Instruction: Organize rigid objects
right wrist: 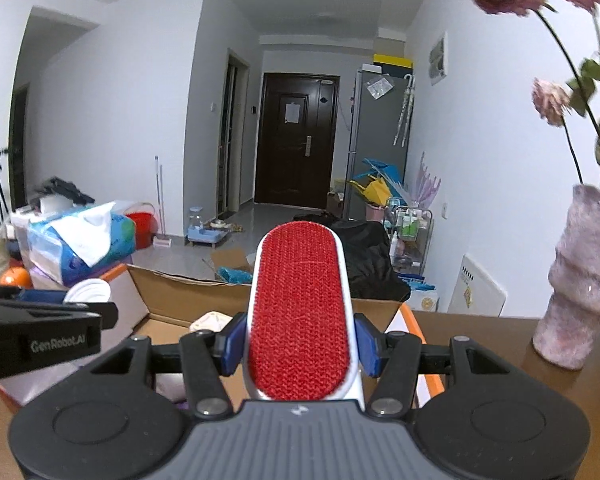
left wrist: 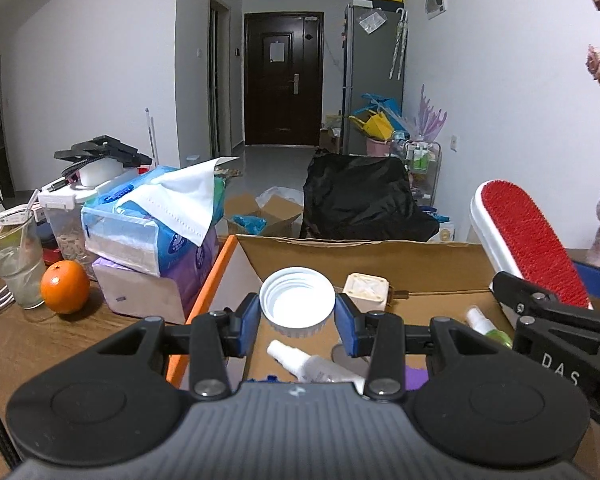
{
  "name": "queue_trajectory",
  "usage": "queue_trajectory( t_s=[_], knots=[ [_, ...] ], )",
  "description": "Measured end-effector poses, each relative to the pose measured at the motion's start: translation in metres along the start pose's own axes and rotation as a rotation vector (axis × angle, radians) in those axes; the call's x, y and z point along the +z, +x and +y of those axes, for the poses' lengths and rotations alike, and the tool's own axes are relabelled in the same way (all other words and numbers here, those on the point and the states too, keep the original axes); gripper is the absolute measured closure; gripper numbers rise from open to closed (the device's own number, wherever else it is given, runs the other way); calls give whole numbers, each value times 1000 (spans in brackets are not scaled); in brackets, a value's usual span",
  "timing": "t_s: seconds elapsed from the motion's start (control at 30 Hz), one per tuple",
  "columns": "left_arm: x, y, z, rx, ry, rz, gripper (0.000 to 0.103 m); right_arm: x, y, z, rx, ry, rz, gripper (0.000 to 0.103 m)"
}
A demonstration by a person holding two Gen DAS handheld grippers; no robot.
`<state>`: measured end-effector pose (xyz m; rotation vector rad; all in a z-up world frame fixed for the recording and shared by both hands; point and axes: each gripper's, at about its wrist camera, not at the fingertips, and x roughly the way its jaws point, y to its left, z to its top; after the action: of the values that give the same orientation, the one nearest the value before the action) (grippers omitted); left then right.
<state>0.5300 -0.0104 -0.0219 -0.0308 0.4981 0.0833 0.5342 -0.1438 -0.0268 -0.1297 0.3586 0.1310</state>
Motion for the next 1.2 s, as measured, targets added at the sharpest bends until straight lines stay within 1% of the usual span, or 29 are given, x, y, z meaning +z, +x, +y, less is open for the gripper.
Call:
queue_trajectory(
  t_s=[0.2,0.3,0.33,0.37,0.4,0.43,0.47,0.53,0.63,0.8,0.93,1.1,1.2],
  knots=[
    [1,8,2,4,1,14,62,4,8,4,-8,-51,5,48],
    [0,8,3,-1,5,19,58,5,7,5,-15,-55,25,48],
    [0,7,3,0,7,16,48,6,7,4,-20,-51,32,48],
    [0,6,3,7,7,9,32,6,4,5,-31,-50,24,38],
    [1,4,4,17,4,3,22,9,2,4,-51,-51,12,28],
    [2,2,6,31,-2,-8,11,10,-2,4,-73,-50,-6,8],
    [2,0,7,42,-7,-19,5,13,-10,3,-92,-49,-39,4],
    [4,-3,11,45,-16,-31,0,17,-25,0,-110,-36,-90,0],
    [7,-6,16,53,-30,-34,0,21,-37,-3,-117,-28,-106,0],
    [9,-12,19,46,-45,-27,0,21,-47,-5,-89,-22,-96,0],
    [8,-23,20,45,-38,-45,0,18,-51,-3,-81,-20,-83,0],
    [4,-47,22,30,-40,-67,0,12,-63,-7,-68,13,-76,0],
    [-1,-66,23,27,-37,-84,0,8,-80,-11,-53,42,-75,0]
  ],
)
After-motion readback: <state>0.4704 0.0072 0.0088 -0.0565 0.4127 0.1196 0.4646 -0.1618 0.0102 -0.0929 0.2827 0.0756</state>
